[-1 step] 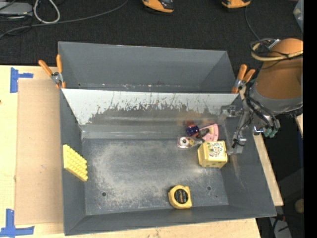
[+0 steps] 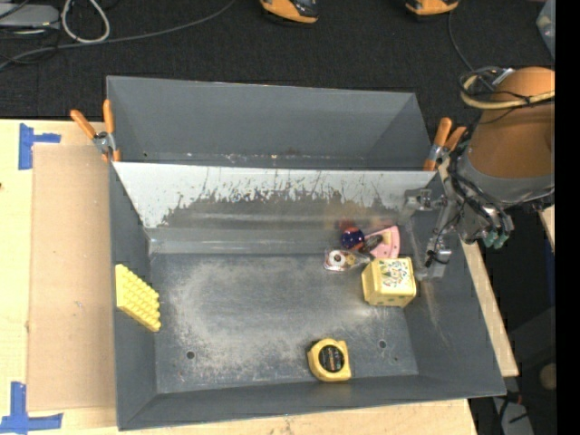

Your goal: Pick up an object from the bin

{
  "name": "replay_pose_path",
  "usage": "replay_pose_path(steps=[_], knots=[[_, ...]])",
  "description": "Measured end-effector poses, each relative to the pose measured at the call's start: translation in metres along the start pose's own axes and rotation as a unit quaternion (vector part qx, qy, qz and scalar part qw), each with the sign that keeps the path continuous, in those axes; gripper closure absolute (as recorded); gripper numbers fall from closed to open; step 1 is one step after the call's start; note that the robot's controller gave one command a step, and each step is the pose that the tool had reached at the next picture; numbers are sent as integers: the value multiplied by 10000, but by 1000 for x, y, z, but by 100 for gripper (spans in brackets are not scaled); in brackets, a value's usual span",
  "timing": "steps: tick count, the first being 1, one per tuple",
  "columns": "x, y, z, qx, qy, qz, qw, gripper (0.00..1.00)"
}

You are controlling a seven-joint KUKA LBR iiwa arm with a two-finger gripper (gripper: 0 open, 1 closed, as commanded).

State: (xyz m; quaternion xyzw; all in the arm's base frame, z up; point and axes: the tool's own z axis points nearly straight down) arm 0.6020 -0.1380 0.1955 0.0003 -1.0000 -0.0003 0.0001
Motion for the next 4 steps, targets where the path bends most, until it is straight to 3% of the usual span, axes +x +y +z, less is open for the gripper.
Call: replay_pose_path(steps=[1,2,3,4], knots=[[14,-15,98,-2,-4,-336,9994,0],[15,-15,122,-8,15,-422,9991,0],[22,-7,96,-11,7,-1804,9836,0],[5,-15,124,-17,16,-1253,9921,0]])
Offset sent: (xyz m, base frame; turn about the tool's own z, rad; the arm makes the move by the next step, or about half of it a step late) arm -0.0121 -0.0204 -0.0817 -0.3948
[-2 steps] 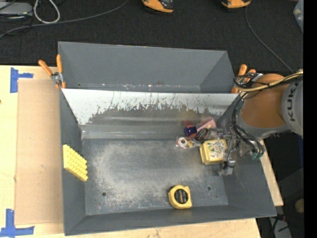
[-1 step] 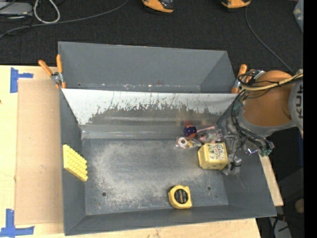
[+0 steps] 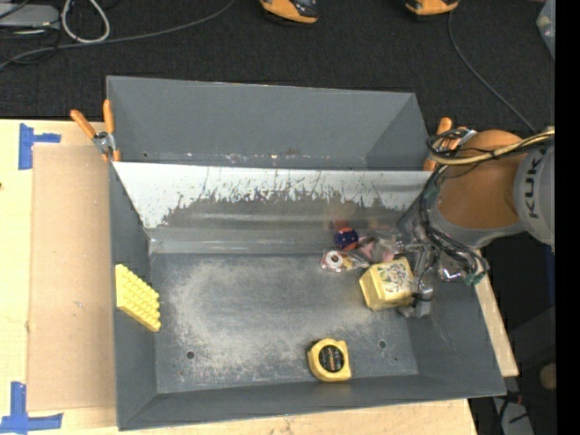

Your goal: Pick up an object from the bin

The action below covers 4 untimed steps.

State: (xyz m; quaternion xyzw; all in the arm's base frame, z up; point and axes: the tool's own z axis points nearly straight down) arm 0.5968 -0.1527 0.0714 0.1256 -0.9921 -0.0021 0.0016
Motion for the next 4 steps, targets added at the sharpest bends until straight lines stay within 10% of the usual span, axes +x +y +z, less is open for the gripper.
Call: replay_pose_path(steps=[1,4], knots=[[-5,15,-1,29,-47,-1078,9942,100],[-5,17,-35,21,-44,-1084,9941,100]])
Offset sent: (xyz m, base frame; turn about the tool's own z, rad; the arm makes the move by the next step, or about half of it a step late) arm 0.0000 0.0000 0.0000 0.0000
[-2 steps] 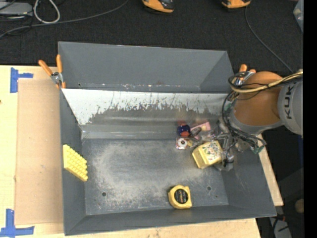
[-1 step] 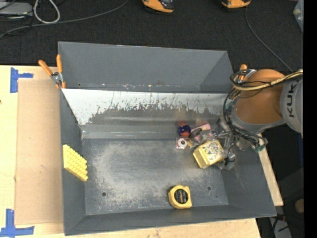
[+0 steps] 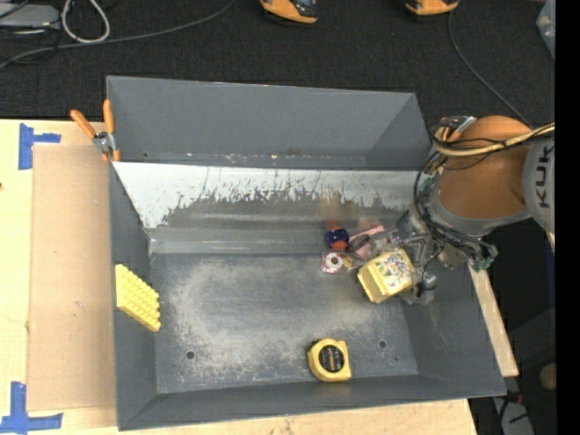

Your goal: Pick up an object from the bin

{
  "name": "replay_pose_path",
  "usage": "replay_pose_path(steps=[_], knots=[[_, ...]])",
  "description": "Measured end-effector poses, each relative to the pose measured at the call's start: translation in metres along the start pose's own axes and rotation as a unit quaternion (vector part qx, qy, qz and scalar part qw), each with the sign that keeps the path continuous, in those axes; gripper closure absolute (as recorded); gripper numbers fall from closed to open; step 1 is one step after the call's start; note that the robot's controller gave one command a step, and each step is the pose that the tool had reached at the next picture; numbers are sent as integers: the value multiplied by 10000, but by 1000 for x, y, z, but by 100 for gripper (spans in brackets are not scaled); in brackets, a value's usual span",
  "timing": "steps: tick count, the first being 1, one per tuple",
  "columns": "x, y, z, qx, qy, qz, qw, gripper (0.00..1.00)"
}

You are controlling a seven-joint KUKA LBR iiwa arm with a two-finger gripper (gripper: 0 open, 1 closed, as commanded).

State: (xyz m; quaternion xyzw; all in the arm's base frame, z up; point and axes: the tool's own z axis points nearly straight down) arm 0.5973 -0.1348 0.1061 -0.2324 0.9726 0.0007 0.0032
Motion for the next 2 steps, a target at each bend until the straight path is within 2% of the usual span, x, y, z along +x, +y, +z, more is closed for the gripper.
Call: replay_pose_path(steps=[1,2], knots=[[1,2,-36,-28,28,6,10000,100],[-1,1,-72,-3,0,15,10000,100]])
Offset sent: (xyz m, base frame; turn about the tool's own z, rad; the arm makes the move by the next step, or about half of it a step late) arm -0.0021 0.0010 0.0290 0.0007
